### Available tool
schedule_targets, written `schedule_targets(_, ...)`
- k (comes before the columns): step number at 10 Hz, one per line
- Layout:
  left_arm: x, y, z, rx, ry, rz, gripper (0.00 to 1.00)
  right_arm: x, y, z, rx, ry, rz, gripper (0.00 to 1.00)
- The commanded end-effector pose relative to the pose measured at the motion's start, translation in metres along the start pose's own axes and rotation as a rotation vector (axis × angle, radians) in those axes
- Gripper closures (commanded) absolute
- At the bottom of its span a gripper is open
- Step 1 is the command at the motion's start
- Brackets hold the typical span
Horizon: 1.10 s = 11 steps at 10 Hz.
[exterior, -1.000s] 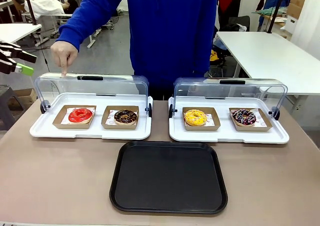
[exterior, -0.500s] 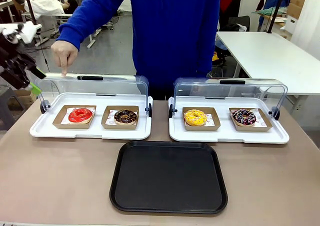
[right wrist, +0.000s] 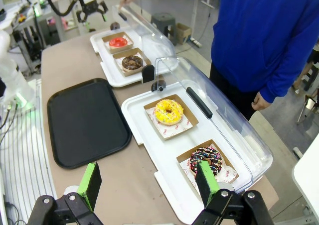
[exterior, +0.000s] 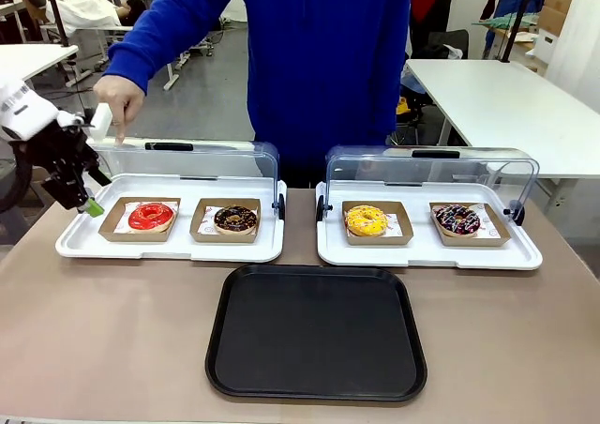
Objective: Move the first donut from the left to the tray.
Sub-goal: Pick up the Paper togo box containing the Donut indicated by the person and place it on the Handle tray.
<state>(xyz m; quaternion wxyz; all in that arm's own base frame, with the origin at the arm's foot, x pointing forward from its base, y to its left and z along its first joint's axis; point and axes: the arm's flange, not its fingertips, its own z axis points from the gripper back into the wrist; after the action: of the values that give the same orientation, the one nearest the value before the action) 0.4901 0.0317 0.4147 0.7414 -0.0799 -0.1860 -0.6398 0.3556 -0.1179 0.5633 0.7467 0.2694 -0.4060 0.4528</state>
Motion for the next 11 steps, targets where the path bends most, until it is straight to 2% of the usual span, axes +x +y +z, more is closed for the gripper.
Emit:
schedule_targets(1,-0.006,0.002,-0.015,0.023,0.051,-0.043,0.00,0.001,-0.002,-0.001,0.002,-0.023,0.025,0.00)
schedule_targets(4,-0.013,0.004,-0.036,-0.020,0.080,-0.066,0.00,0.001,-0.002,-0.001,0.002,-0.023,0.025,0.00)
schedule_targets(5,-0.012,0.002,-0.027,-0.023,0.045,-0.033,0.00,0.001,-0.002,-0.001,0.002,-0.023,0.025,0.00)
schedule_targets(9,-0.014,0.004,-0.036,-0.019,0.063,-0.034,0.00,0.001,-0.002,-0.001,0.002,-0.023,0.025,0.00)
schedule_targets(11,-0.011,0.009,-0.052,-0.046,0.122,-0.047,0.00,0.001,-0.002,-0.001,0.002,-0.023,0.025,0.00)
